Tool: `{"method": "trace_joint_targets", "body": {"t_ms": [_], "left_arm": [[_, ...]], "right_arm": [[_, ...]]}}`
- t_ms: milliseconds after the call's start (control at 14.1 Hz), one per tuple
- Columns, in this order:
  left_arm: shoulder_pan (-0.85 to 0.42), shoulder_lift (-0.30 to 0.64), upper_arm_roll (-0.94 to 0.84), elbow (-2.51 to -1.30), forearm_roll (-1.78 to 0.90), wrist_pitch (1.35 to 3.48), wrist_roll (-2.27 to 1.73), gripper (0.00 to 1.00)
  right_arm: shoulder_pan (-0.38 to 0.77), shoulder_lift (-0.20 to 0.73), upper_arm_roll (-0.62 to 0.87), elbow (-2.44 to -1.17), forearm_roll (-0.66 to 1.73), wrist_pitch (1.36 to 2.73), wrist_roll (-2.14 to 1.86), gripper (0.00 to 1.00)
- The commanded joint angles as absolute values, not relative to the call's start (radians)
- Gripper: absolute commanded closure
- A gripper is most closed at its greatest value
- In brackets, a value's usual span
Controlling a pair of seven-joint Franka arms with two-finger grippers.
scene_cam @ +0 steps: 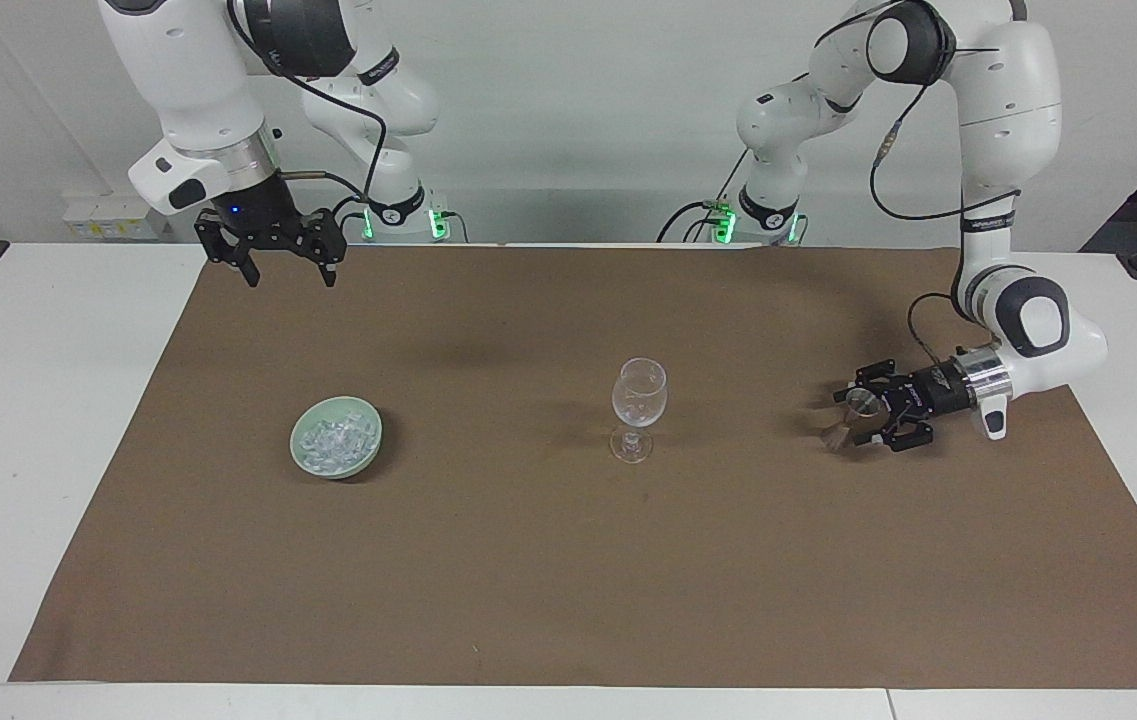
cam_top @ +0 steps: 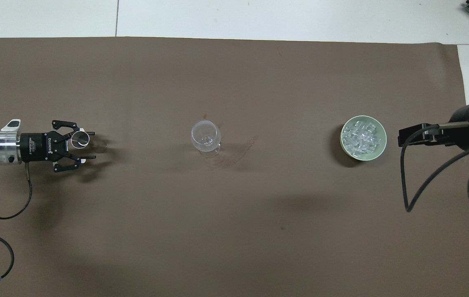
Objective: Pour wine and add ice with both arms
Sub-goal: 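Close the left gripper around the small dark bottle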
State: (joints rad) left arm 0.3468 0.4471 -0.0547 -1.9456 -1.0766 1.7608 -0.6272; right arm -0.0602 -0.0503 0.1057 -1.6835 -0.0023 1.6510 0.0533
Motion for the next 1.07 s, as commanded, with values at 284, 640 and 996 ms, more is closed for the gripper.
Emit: {"method": "trace_joint_targets", "body": {"t_ms": [284,640,996], "left_arm": [[0.331,0.41,-0.04,-1.991,-1.098,1.787,-0.611,0.57],[0.331,0.41,-0.04,-1.991,-1.098,1.786,-0.611,1.0],[0.331,0.411,-0.04,-1.979,-1.098,1.775,-0.658,1.0]], "right_arm": [[-0.075,-0.048,0.117,-1.681,-0.002,1.651,0.071,0.0],[-0.075,-0.048,0.117,-1.681,-0.002,1.651,0.072,0.0],[-0.075,-0.048,0.117,-1.681,-0.002,1.651,0.072,0.0]]}}
